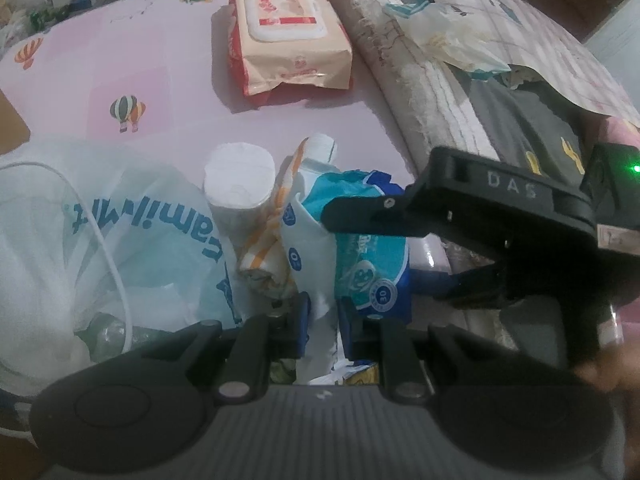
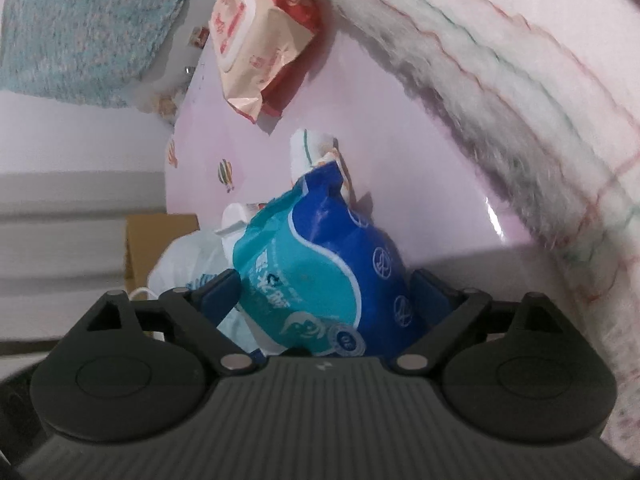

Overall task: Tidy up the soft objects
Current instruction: 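Carry the wipes pack into the cardboard box and open the right tool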

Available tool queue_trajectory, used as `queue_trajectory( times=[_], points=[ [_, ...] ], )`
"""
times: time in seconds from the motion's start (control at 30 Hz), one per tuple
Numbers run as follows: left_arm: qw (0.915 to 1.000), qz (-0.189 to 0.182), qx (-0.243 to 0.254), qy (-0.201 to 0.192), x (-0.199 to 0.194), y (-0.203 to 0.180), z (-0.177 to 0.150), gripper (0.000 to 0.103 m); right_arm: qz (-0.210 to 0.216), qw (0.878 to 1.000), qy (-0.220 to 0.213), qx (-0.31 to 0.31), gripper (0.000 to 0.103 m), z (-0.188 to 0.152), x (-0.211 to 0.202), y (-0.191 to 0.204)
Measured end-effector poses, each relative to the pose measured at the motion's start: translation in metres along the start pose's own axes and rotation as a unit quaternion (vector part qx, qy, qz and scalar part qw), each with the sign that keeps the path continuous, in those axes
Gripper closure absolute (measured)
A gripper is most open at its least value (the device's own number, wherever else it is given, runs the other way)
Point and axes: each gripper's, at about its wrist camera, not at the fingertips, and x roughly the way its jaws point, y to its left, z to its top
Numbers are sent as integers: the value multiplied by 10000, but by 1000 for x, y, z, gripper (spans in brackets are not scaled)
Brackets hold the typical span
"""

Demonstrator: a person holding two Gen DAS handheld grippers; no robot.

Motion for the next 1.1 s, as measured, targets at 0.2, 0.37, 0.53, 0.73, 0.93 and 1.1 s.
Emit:
queue_trajectory(
  times=[0.2,0.37,0.53,0.73,0.93,1.1],
  points=[
    [9992,-230,247,-200,-15,-10,-3,86,27,9992,-407,21,29,-15,-20,1],
    [9962,-479,569,-445,-40,-18,-9,86,-33,9970,-764,73,31,-29,-47,11],
    [9921,-721,723,-725,-82,-9,-15,86,-84,9937,-1116,-5,31,-50,-80,35],
    [9929,-541,407,-981,-148,48,-17,86,70,9910,-1296,-321,31,-85,-86,100],
    [9927,168,-243,-1173,-210,147,-28,86,616,9912,-859,-797,30,-123,-24,191],
    [9860,798,-812,-1221,-234,234,-49,86,891,9884,-183,-1217,31,-158,59,264]
  ],
)
